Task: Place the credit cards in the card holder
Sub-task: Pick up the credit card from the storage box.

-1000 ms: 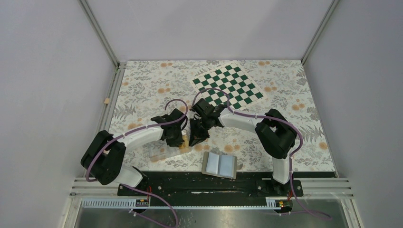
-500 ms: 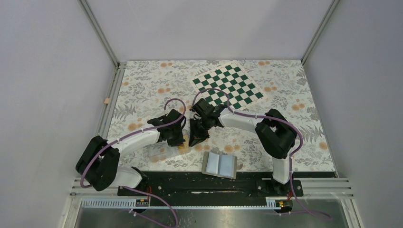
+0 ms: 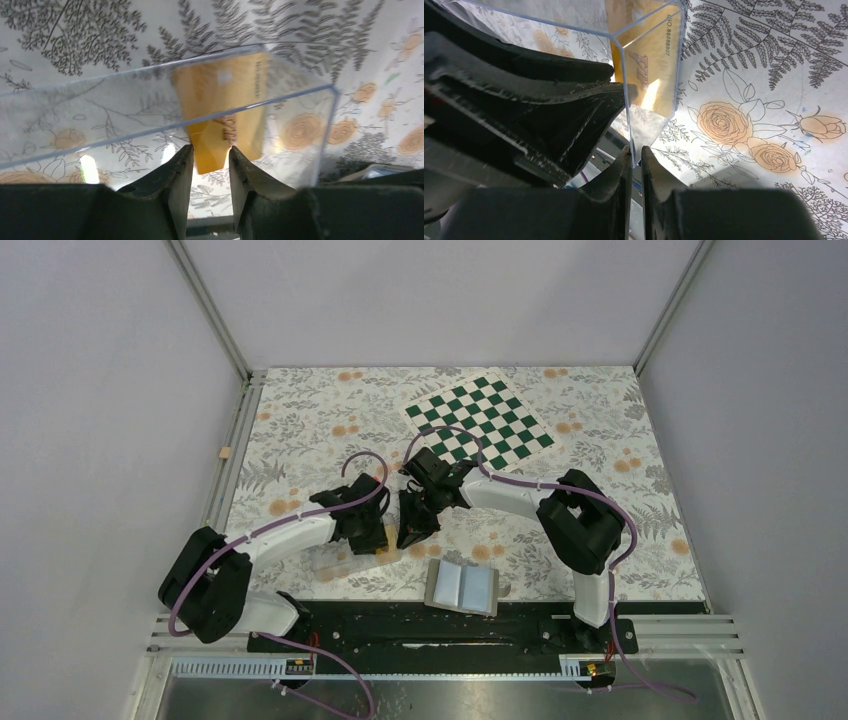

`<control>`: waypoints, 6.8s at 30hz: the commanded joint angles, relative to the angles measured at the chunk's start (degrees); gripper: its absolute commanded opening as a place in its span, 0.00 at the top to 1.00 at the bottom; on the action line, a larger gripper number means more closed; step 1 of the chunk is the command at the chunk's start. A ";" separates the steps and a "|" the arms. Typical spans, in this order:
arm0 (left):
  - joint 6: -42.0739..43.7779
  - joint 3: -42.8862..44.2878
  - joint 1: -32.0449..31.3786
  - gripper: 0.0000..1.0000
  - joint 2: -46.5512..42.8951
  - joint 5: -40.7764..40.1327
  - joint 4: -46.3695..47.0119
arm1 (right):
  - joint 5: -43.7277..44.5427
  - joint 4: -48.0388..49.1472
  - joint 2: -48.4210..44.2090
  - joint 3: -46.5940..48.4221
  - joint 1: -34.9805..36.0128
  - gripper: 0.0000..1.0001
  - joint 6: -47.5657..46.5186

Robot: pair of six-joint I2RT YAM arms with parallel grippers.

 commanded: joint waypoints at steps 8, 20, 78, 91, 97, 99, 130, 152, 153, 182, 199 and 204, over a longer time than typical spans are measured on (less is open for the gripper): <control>-2.81 -3.98 0.89 0.75 0.50 0.38 2.42 | -1.57 1.42 -1.56 0.56 0.95 0.85 0.46; -3.11 -4.17 0.81 0.99 -0.73 5.17 8.03 | -1.79 1.41 -1.36 0.68 1.05 0.85 0.44; -0.18 -0.51 -0.65 0.78 4.33 -2.08 0.22 | -2.60 1.39 -1.01 0.43 1.31 0.85 0.42; 0.03 1.31 -1.82 1.00 0.01 -0.05 1.37 | -2.70 1.46 -0.73 0.52 1.31 0.85 0.54; 0.52 3.32 -2.71 1.00 -0.52 -0.27 -0.05 | -2.72 1.44 -0.64 0.54 1.31 0.85 0.58; 0.43 3.52 -2.70 1.00 -0.51 -0.58 -0.41 | -2.82 1.45 -0.65 0.61 1.38 0.85 0.56; -2.88 -8.21 2.62 1.00 -5.32 5.77 8.62 | -3.08 1.46 -0.55 0.26 1.48 0.85 0.56; -2.39 -5.90 2.56 1.00 -10.21 7.18 8.29 | -3.39 1.39 -0.09 0.70 1.57 0.85 0.64; -2.38 -5.88 2.56 1.00 -10.62 7.17 8.33 | -3.40 1.46 -0.07 0.70 1.60 0.85 0.61; -3.58 -9.49 1.88 0.88 -14.53 9.83 15.84 | -3.41 1.44 0.42 0.87 1.84 0.85 0.65; -3.48 -7.78 1.82 0.98 -9.06 3.87 7.42 | -3.25 0.66 0.07 1.40 1.84 0.84 0.14; -3.12 -7.44 1.77 1.00 -9.24 4.17 7.73 | -2.07 0.65 -1.52 0.93 1.84 0.80 -0.44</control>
